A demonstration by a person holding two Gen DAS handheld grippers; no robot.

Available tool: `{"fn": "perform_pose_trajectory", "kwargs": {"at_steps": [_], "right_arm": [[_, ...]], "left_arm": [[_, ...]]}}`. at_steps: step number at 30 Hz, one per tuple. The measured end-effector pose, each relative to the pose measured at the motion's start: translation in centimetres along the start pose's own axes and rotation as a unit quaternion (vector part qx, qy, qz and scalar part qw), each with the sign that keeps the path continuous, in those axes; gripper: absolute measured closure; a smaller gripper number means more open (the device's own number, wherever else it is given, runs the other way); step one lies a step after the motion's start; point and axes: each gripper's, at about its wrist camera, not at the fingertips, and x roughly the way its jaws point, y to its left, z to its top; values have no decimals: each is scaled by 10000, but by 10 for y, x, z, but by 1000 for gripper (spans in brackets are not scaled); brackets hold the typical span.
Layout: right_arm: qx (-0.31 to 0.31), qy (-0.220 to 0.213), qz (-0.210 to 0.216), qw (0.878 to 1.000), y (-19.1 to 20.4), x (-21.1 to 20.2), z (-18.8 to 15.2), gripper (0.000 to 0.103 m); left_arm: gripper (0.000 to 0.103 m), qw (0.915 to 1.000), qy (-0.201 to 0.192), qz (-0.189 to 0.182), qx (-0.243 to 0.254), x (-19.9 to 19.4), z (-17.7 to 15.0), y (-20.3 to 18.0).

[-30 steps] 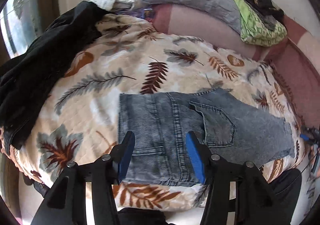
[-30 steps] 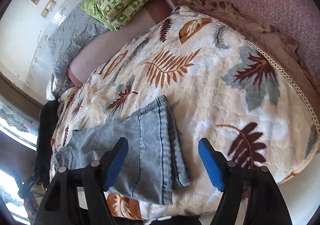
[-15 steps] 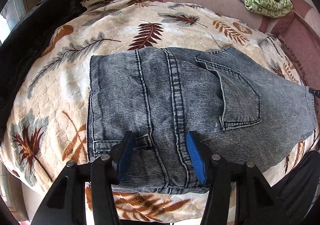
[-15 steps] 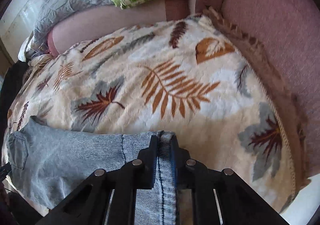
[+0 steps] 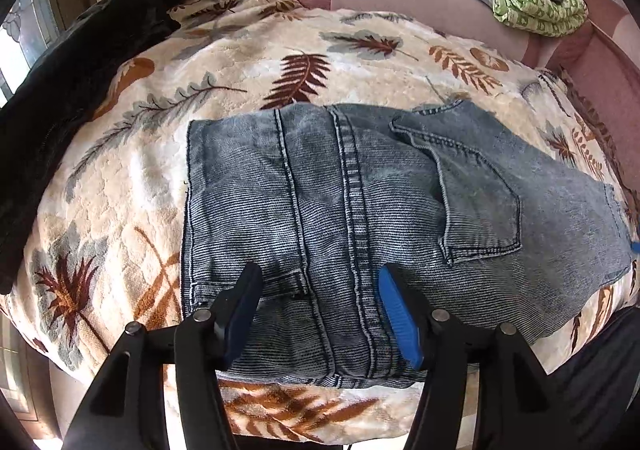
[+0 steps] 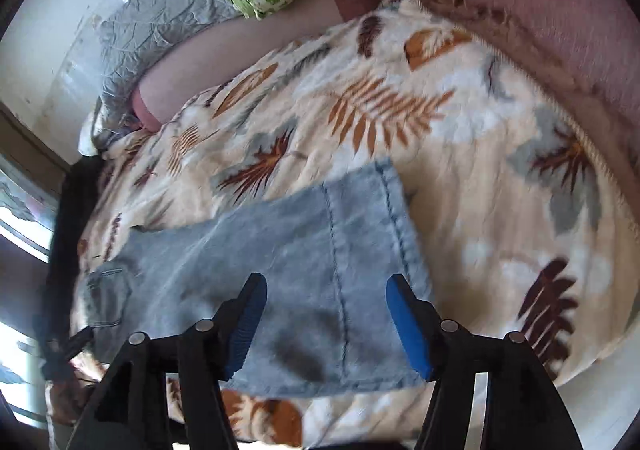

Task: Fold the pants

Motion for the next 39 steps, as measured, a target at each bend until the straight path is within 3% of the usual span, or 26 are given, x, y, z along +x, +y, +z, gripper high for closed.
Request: {"fn": "perform_pose_trajectory", "kwargs": {"at_steps": [1,3,6,8,12,14,16,19,20,22,23,24,26,27,28,31,35,39], "right_arm": [[408,90,162,9990,-14,2,-8,37],[898,-216,712,9932,-33,-11,-22,37],[1451,-646,1017,9820,-52,-32,-39,37],[1552,-682,1029,9801,-56,-34,-43,37],[1706,-493,951,9795,-59,-16,-38,44],[1798,-394,830,9794,-62,-3,-34,51],[1828,-312,530,9812,-66,5,-31,87],[1413,-648,188,9877,-54,-15,-31,92],[1293,-652,126,9894,-51,-19,-31,92],[1239,-217,-120,9920,-56,-3,-32,91],[1241,19,-44,9923,-60,7,-33,92],[1352,-80,127,9907,-65,4,-34,91],[1577,-193,605,9854,-70,-10,-38,74],[1671,-321,700,9829,-73,-18,-41,44],[1782,-487,665,9805,-75,-27,-47,28],[2142,-657,934,9701,-88,-37,-63,27],[2537,-573,1409,9552,-100,-18,-64,31],[2783,-379,1487,9481,-102,7,-60,48]], "left_arm": [[41,9999,-160,-48,-5,-10,0,-4],[41,9983,-525,-259,54,-33,1,-14],[41,9943,-878,-605,101,-55,8,-33],[39,9937,-805,-773,88,-50,14,-43],[39,9966,-295,-755,140,-8,16,-63],[39,9982,9,-574,193,16,9,-68],[39,9982,-106,-440,397,22,2,-72],[39,9968,-91,-367,698,19,-1,-76],[39,9964,-59,-411,738,21,0,-72],[39,9960,15,-562,699,24,4,-64],[39,9961,44,-619,626,25,7,-59],[40,9962,78,-673,549,26,10,-55],[40,9958,140,-841,344,27,14,-47],[40,9955,155,-889,295,27,15,-46],[40,9955,162,-878,328,27,15,-47],[40,9960,106,-696,556,27,12,-55],[40,9962,78,-616,612,28,12,-57],[40,9954,56,-718,625,29,11,-53]]}}
